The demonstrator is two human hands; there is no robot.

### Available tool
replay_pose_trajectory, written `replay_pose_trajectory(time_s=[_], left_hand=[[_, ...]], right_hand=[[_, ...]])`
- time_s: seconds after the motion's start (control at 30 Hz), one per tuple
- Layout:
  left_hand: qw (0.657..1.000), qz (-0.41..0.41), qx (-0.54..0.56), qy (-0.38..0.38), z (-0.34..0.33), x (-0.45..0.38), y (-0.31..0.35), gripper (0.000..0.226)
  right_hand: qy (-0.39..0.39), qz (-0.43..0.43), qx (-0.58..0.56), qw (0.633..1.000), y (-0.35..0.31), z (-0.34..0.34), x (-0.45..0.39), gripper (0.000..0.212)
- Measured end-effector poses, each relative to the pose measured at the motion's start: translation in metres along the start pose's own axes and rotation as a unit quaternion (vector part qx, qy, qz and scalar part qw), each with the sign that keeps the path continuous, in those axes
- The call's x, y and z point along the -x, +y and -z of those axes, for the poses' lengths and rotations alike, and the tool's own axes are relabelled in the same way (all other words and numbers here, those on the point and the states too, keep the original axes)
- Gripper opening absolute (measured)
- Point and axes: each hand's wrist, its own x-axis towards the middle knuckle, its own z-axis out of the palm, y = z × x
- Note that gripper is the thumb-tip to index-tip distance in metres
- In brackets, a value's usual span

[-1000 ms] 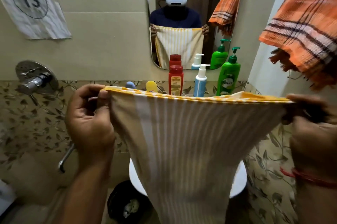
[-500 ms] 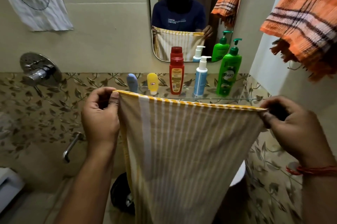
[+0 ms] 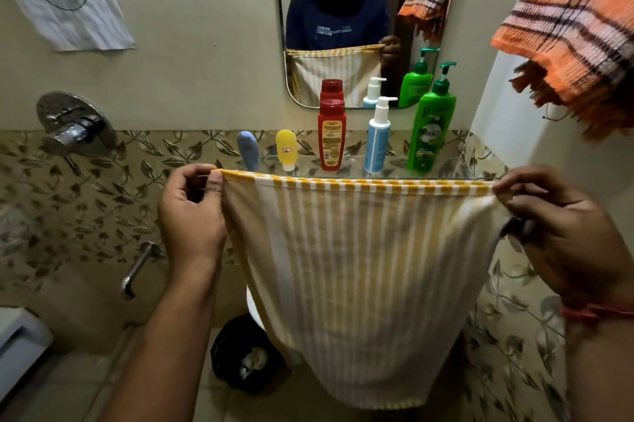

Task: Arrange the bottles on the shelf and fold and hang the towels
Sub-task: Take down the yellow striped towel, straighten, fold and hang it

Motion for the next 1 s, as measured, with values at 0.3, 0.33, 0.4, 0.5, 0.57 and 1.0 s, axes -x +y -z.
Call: replay_pose_trajectory(time_s=[0.3, 0.33, 0.4, 0.5, 0.57, 1.0], left_hand=[[0.999, 0.022, 0.020, -0.012, -0.003, 0.002, -0.007, 0.019], [0.999, 0.031, 0.019, -0.013, -0.004, 0.000, -0.008, 0.018], [0.999, 0.041, 0.009, -0.023, -0.005, -0.002, -0.009, 0.019], [0.998, 0.028, -0.003, -0.059, -0.011, -0.001, -0.003, 0.019], [0.996, 0.021, -0.006, -0.089, -0.017, 0.004, 0.002, 0.017], [0.998, 0.014, 0.010, -0.067, -0.028, 0.004, 0.001, 0.011]], right_hand=[[0.078, 0.057, 0.251, 0.963, 0.012, -0.007, -0.013, 0.033], [0.060, 0.032, 0.219, 0.973, 0.010, -0.007, -0.013, 0.035], [-0.006, -0.020, 0.143, 0.989, 0.006, -0.008, -0.010, 0.031], [-0.130, -0.070, 0.050, 0.988, 0.000, -0.012, -0.003, 0.026], [-0.172, -0.066, 0.040, 0.982, -0.003, -0.019, -0.001, 0.027], [-0.233, 0.132, 0.186, 0.945, 0.005, -0.074, -0.018, 0.014]])
